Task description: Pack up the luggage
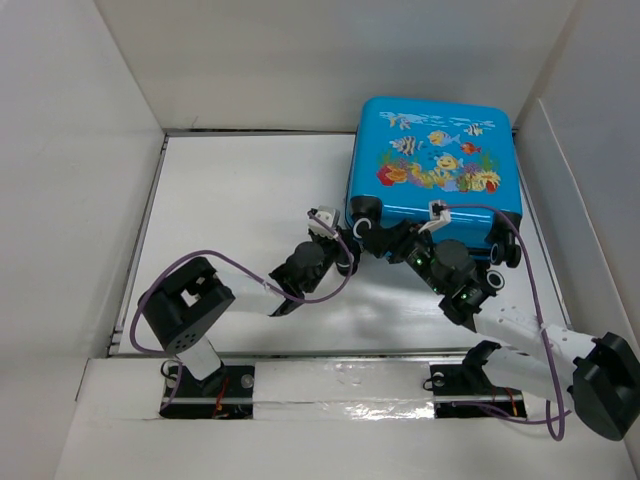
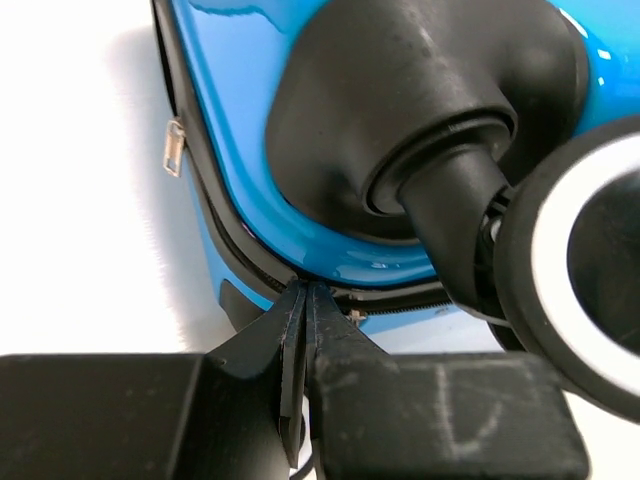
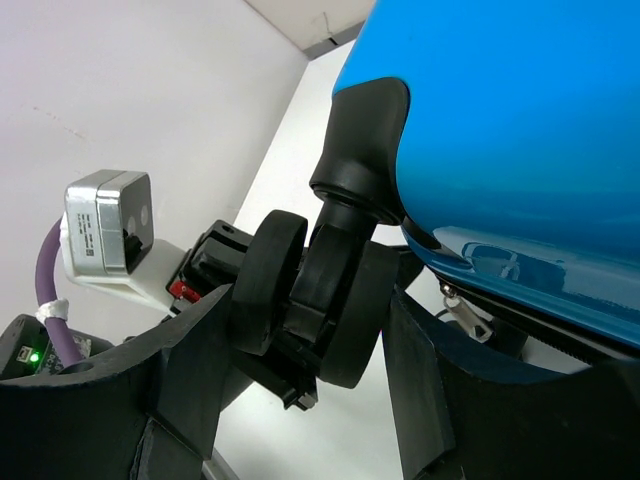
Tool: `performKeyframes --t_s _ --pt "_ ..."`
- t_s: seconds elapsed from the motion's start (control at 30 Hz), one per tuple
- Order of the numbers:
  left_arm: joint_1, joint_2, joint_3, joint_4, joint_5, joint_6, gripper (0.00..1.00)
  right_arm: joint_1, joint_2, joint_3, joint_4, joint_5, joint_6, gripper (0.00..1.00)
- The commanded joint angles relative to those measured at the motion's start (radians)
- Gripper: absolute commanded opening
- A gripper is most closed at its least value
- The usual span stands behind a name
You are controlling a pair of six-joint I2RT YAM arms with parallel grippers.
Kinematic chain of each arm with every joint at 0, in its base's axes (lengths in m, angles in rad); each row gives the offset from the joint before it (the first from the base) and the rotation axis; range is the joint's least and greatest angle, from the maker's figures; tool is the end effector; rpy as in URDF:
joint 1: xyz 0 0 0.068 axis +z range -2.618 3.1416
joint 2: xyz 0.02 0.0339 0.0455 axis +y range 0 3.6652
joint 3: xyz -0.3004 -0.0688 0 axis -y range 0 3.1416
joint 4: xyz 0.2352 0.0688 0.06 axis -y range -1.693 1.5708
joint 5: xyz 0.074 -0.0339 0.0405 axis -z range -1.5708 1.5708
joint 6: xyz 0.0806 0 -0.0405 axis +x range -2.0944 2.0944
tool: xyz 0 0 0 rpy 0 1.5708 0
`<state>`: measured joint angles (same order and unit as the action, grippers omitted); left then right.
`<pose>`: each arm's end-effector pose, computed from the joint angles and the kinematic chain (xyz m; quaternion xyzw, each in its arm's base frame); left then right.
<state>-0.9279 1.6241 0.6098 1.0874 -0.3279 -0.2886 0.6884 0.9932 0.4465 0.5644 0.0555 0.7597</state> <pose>0.2373 -0.2734 0.2564 0.0976 0.6752 -0.3218 0.6565 0.1901 0.1506 0.2969 0.0447 0.6994 0.4578 0.5471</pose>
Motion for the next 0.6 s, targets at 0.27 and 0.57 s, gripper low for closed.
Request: performKeyframes --t_s 0.27,0.57 --pt "-0.015 0.003 -0.065 0.014 0.095 -0.012 0.00 0.016 -0.030 0.017 0.069 -0.072 -0.022 0.34" --pt "-0.043 0.028 -0.030 0.074 0.102 -0.015 0.21 0.016 -0.024 0.017 0.077 -0.078 -0.022 0.34"
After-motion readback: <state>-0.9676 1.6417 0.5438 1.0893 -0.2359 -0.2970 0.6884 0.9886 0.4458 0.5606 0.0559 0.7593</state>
